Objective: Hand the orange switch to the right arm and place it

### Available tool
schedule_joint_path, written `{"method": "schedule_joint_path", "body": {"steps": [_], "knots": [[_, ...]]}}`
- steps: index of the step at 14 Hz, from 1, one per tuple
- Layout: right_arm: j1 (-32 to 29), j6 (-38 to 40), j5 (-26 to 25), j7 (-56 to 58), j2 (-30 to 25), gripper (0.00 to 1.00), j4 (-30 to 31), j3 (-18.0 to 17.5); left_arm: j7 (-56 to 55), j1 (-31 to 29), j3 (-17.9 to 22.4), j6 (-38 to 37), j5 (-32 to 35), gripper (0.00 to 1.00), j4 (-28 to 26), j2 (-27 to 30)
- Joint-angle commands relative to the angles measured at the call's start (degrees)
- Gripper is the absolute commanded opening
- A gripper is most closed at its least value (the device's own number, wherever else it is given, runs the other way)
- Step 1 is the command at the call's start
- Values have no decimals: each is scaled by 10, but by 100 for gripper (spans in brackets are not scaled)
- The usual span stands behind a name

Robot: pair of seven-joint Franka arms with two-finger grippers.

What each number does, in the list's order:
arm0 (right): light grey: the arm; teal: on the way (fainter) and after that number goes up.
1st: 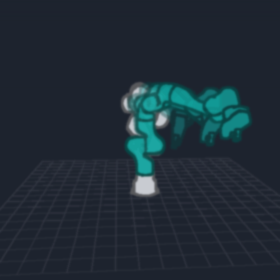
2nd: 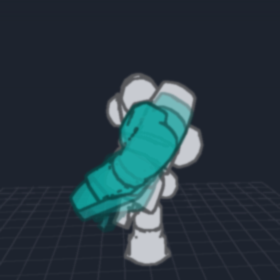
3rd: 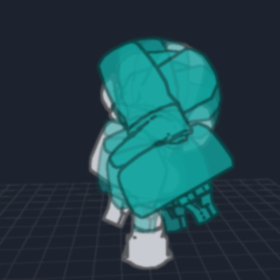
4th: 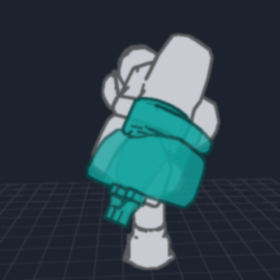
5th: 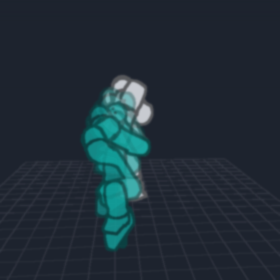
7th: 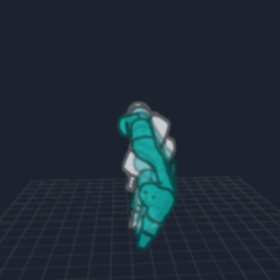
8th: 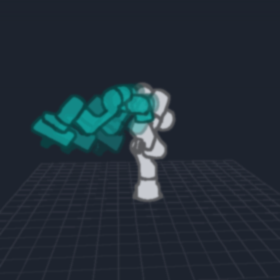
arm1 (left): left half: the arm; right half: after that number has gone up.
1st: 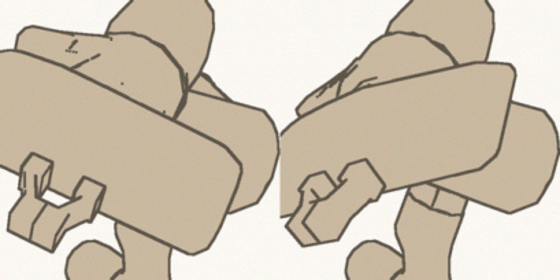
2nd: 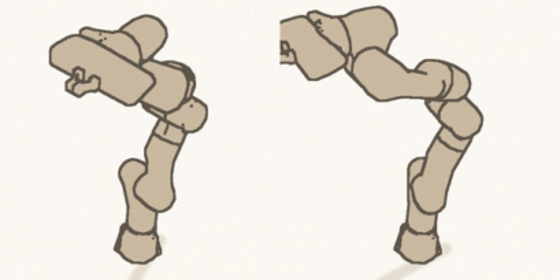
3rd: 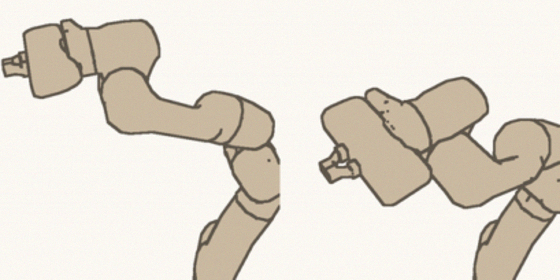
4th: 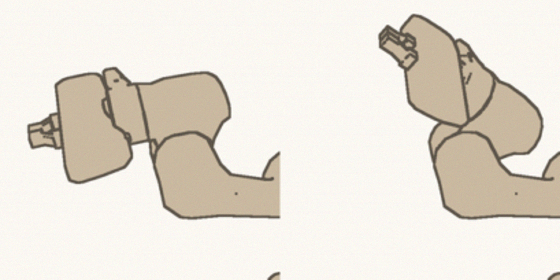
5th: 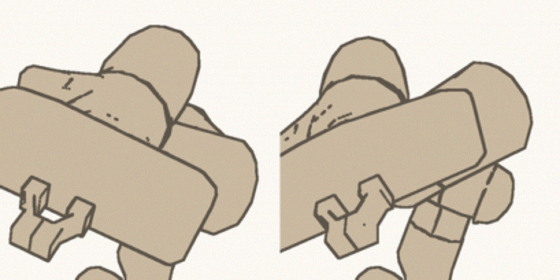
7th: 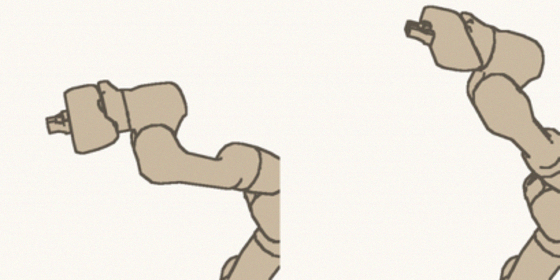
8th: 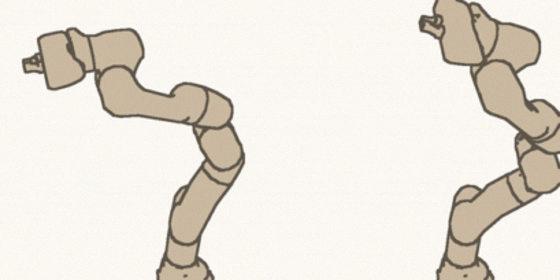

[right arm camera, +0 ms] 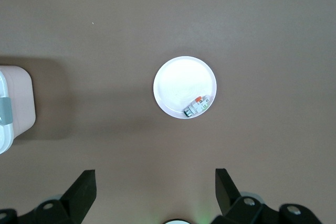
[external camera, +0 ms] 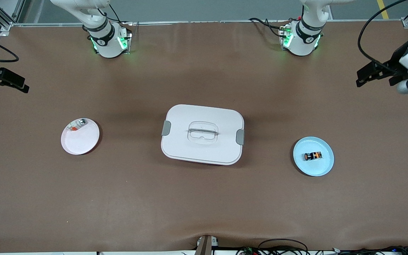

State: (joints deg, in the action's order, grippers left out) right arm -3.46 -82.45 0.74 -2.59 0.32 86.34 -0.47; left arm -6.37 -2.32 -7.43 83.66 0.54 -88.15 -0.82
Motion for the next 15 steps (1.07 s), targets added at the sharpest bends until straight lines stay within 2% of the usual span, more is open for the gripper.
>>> {"method": "schedule_joint_path", "body": {"steps": [1,9,12,15], "knots": [[-8,3,-9,5,-2,100,-5,-9,1,-1,-3,20,27,100,11,-40],[-8,4,-9,5,-2,100,-5,-9,-1,-1,-6,275,52,100,-168,-59],[-8,4,-9,5,-2,100,-5,-9,-1,-1,-6,336,52,100,-199,-80],[-8,4,-9,5,-2,100,-5,-9,-6,-13,-7,405,52,100,-211,-129]]}}
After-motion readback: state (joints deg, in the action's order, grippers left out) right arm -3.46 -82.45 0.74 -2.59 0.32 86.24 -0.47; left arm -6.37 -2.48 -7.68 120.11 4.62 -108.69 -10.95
